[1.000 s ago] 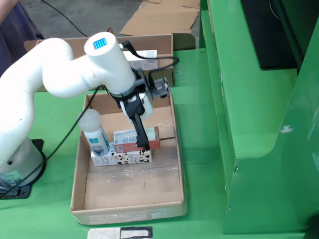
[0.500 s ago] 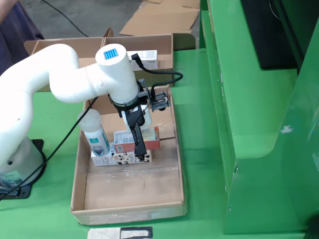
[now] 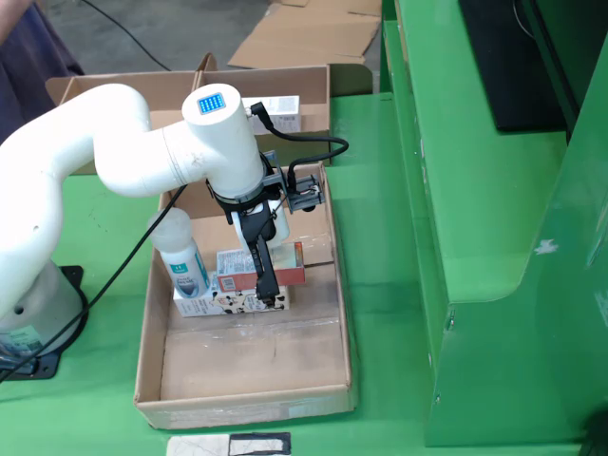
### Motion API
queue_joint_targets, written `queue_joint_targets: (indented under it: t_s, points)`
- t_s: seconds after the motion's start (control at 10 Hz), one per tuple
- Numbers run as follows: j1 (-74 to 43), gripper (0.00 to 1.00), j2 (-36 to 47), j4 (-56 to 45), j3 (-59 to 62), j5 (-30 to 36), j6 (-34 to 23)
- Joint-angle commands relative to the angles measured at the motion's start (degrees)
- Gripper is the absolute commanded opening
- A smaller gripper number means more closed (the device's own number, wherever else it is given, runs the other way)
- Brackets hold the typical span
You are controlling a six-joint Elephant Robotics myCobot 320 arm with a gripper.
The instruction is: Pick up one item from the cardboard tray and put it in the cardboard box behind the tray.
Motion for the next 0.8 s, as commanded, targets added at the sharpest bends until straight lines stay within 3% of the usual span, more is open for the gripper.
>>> queue_joint_targets:
  t_s: [0.0, 0.3, 0.5, 0.6, 0.7]
  points:
    - [0.4, 1.0, 2.0, 0.6, 1.4, 0.2, -0.4]
    - [0.4, 1.0, 2.0, 0.6, 1.4, 0.2, -0.4]
    - [-0.5, 1.0, -5.1, -1.2, 8.0, 0.2, 0.6]
    - [-1.1, 1.0, -14.0, -7.4, 21.4, 0.7, 0.9]
    - [-1.9, 1.0, -17.6, -3.6, 21.4, 0.7, 0.9]
